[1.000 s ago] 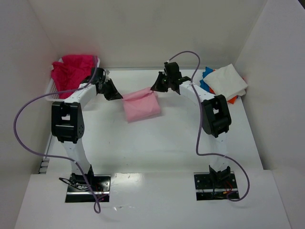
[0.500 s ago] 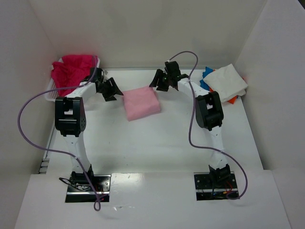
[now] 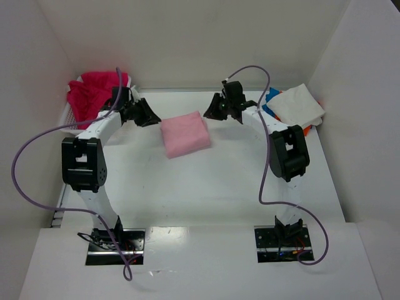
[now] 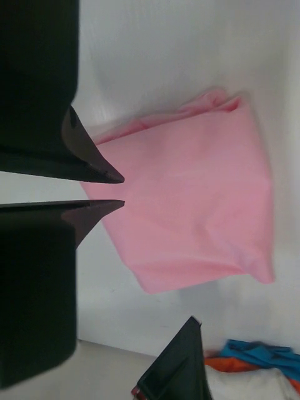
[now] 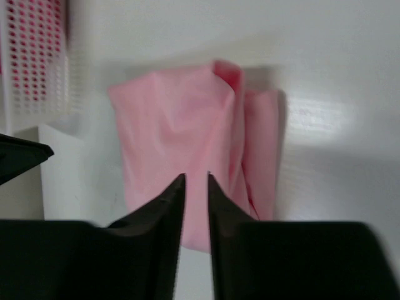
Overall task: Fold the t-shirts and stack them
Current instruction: Fold the long partially folded tshirt into a neat square, then smooth out wrinkles on the folded tshirt
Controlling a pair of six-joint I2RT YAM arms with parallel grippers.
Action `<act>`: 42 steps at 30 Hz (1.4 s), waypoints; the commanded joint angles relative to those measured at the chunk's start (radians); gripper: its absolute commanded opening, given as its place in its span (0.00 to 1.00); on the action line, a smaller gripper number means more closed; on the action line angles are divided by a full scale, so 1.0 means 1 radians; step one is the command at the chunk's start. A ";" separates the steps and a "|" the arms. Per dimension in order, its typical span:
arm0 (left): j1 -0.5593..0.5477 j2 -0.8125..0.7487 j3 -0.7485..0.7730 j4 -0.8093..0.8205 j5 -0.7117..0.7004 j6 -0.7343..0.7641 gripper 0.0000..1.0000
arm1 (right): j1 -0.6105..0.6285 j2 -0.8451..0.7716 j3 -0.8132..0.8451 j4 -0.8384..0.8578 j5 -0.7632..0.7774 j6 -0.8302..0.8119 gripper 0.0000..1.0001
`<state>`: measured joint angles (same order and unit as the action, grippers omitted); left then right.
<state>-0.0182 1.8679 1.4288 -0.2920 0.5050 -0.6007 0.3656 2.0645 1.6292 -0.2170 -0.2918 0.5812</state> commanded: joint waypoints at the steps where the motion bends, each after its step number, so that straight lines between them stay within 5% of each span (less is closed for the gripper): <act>1: -0.049 -0.018 -0.059 0.039 0.096 0.021 0.15 | -0.007 -0.052 -0.134 0.062 -0.032 0.013 0.13; 5: -0.107 -0.006 -0.090 0.053 0.096 0.013 0.00 | -0.007 -0.061 -0.186 0.074 -0.043 0.014 0.00; 19: -0.150 0.095 -0.188 0.080 0.055 0.008 0.00 | -0.007 -0.098 -0.337 0.085 -0.084 0.014 0.00; 32: -0.151 0.117 -0.039 -0.155 -0.065 0.132 0.01 | 0.049 -0.283 -0.554 0.125 -0.079 0.071 0.01; 42: -0.120 0.077 0.043 -0.201 0.012 0.185 0.01 | 0.049 -0.306 -0.327 0.084 -0.026 0.050 0.00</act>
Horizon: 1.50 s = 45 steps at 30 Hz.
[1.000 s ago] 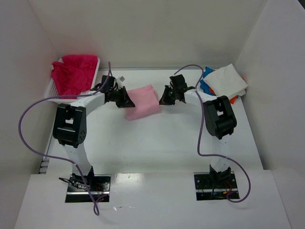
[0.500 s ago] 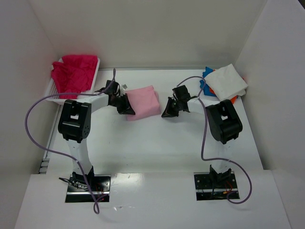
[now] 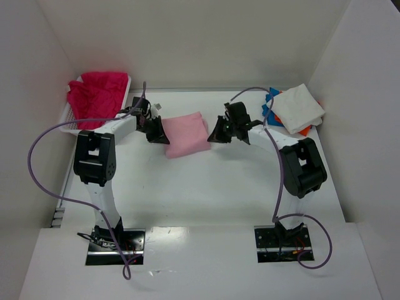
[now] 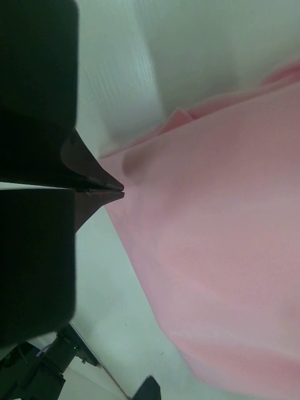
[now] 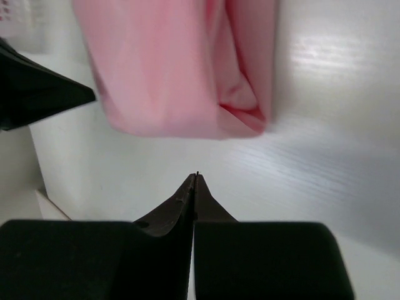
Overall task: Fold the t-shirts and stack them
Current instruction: Smooth out wrinkles on the folded tshirt
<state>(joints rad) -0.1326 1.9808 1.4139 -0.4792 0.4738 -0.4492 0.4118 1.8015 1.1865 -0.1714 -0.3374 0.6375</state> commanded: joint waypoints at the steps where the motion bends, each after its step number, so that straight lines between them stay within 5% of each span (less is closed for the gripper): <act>1: -0.005 -0.036 0.060 -0.012 0.046 0.025 0.00 | 0.002 -0.023 0.141 0.052 0.010 -0.002 0.00; 7: -0.032 -0.036 0.012 0.056 0.077 -0.038 0.00 | 0.002 0.138 0.236 0.092 -0.092 0.031 0.00; 18: -0.035 -0.036 -0.093 0.126 0.070 -0.075 0.00 | 0.002 0.269 0.124 0.127 -0.103 0.051 0.00; 29: -0.035 -0.036 -0.093 0.089 0.007 -0.066 0.00 | 0.002 0.206 0.174 0.032 -0.009 -0.002 0.00; 45: -0.024 -0.037 -0.127 0.085 -0.017 -0.057 0.00 | -0.041 0.101 -0.011 0.054 0.011 -0.017 0.00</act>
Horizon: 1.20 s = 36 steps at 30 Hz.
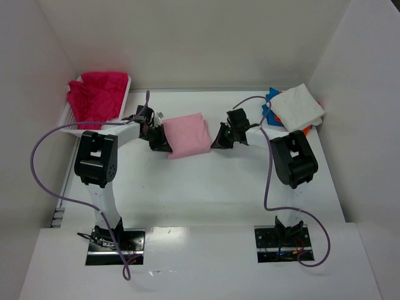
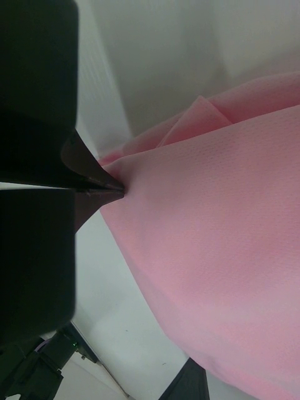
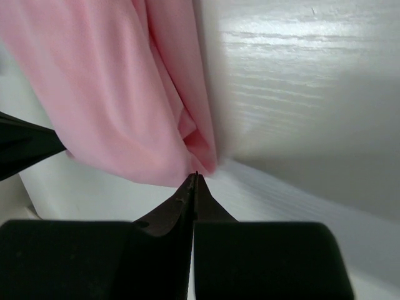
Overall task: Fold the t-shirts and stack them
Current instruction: Smooth out wrinkles on the folded tshirt, then put the neatly folded tshirt into the corner of the board with the right arm
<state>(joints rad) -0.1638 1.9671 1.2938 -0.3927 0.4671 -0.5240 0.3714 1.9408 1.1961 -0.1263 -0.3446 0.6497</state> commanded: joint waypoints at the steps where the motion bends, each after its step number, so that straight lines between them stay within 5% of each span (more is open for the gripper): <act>1: 0.007 -0.024 -0.007 -0.002 -0.010 0.018 0.00 | 0.000 -0.039 -0.021 0.005 0.013 -0.033 0.00; 10: 0.064 -0.097 0.100 -0.080 0.008 0.054 0.06 | -0.011 -0.124 0.123 -0.082 0.040 -0.062 0.00; 17: 0.095 -0.076 0.270 -0.057 0.007 0.050 0.41 | -0.032 -0.109 0.316 -0.072 0.044 -0.090 0.05; 21: 0.099 -0.005 0.294 -0.021 -0.009 0.024 0.45 | -0.032 0.025 0.431 -0.093 0.010 -0.139 0.14; 33: 0.099 0.024 0.173 0.089 -0.088 -0.013 0.71 | -0.032 0.230 0.502 -0.157 -0.022 -0.221 0.85; 36: 0.090 0.024 0.167 0.095 -0.088 -0.013 0.74 | -0.032 0.239 0.487 -0.157 -0.022 -0.226 0.89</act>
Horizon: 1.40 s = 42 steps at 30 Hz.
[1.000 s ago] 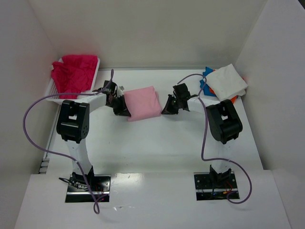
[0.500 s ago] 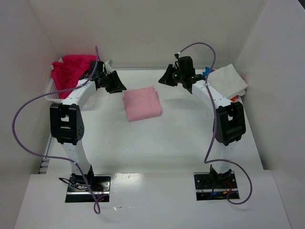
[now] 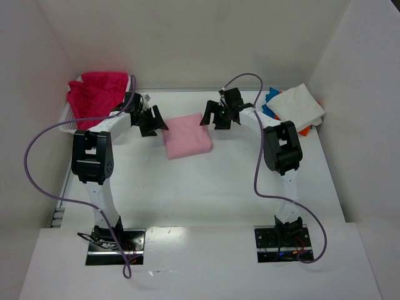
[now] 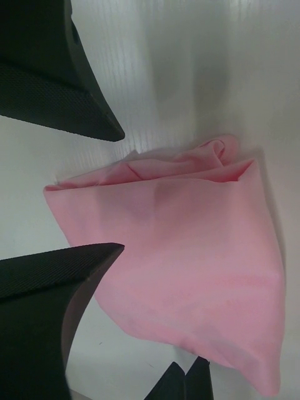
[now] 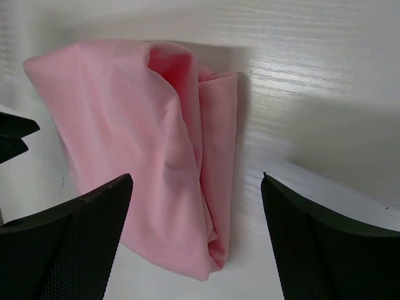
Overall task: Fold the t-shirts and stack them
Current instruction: Put the neatly folded tshirt into the corner of the board with the right arm
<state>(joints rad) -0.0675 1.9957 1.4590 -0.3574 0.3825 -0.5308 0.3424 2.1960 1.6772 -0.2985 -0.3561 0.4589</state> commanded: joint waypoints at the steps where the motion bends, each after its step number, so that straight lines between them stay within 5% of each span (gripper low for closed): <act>1: -0.006 -0.005 0.001 0.060 -0.004 -0.006 0.76 | -0.003 -0.011 0.006 0.015 -0.011 -0.036 0.89; 11: -0.006 -0.075 -0.043 0.045 -0.014 0.003 0.87 | -0.003 0.096 0.046 0.013 -0.115 -0.026 0.89; 32: -0.017 -0.061 -0.022 0.011 -0.014 0.043 0.89 | 0.061 0.169 0.041 -0.056 -0.020 0.041 0.79; 40: -0.017 -0.128 -0.031 0.011 -0.005 0.043 0.89 | 0.061 0.197 0.073 -0.112 0.013 0.050 0.38; 42: -0.008 -0.139 -0.031 0.002 -0.002 0.046 0.89 | 0.070 0.209 0.084 -0.132 0.020 0.050 0.18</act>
<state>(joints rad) -0.0817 1.9296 1.4174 -0.3548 0.3644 -0.5185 0.3899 2.3325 1.7539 -0.3084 -0.3906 0.5155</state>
